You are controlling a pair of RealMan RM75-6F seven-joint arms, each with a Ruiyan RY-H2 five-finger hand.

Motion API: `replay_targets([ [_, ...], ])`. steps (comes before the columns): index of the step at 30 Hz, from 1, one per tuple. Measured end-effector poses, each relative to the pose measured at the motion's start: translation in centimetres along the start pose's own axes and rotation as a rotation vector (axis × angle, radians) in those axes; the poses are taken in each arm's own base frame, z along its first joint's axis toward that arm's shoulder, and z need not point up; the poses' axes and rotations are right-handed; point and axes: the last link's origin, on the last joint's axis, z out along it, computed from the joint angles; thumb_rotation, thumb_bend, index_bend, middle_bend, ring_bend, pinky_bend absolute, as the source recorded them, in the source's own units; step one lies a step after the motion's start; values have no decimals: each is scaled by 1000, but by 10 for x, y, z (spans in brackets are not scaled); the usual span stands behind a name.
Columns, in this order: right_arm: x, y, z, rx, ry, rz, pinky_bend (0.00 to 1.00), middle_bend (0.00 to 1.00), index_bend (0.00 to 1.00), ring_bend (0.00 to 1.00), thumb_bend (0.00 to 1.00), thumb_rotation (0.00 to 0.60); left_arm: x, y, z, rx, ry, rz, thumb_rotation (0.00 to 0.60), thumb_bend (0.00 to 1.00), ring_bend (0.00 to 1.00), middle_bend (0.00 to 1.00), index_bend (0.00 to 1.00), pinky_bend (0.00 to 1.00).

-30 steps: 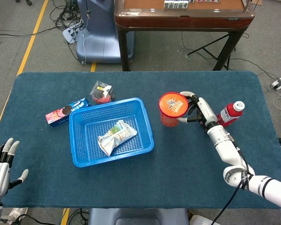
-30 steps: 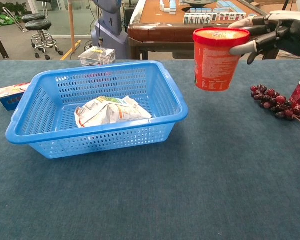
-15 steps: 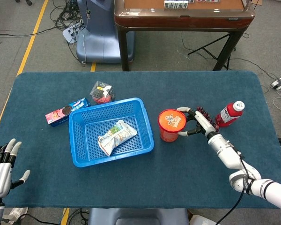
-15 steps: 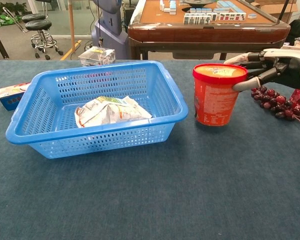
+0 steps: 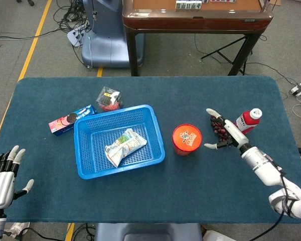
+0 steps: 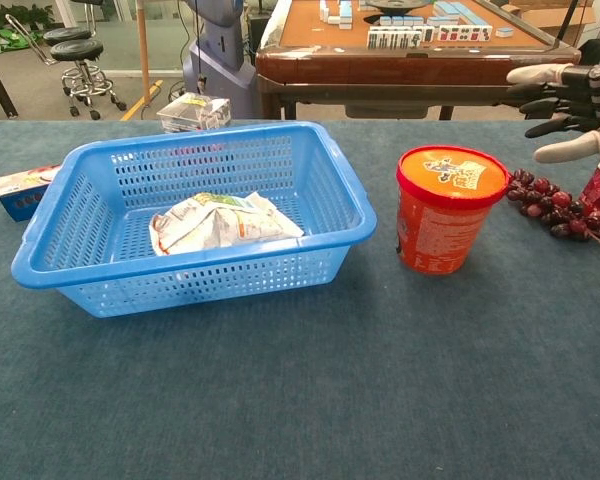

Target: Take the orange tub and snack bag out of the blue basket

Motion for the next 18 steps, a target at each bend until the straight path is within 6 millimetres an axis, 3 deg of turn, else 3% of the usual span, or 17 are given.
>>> replay_targets([
  [5, 10, -22, -24, 45, 21, -63, 84, 93, 4, 6, 44, 600, 1, 2, 3, -11, -3, 5, 600, 288, 0, 0, 0, 0],
  [10, 7, -52, -35, 96, 4, -143, 97, 127, 44, 36, 44, 600, 0, 4, 3, -16, -8, 4, 600, 287, 0, 0, 0, 0],
  [13, -1, -76, -33, 140, -35, -205, 116, 137, 81, 49, 45, 600, 0, 5, 2, -20, -10, 7, 600, 288, 0, 0, 0, 0],
  [18, -19, -107, -11, 186, -147, -307, 117, 141, 104, 51, 45, 600, 1, 5, 0, -22, -7, 2, 600, 288, 0, 0, 0, 0],
])
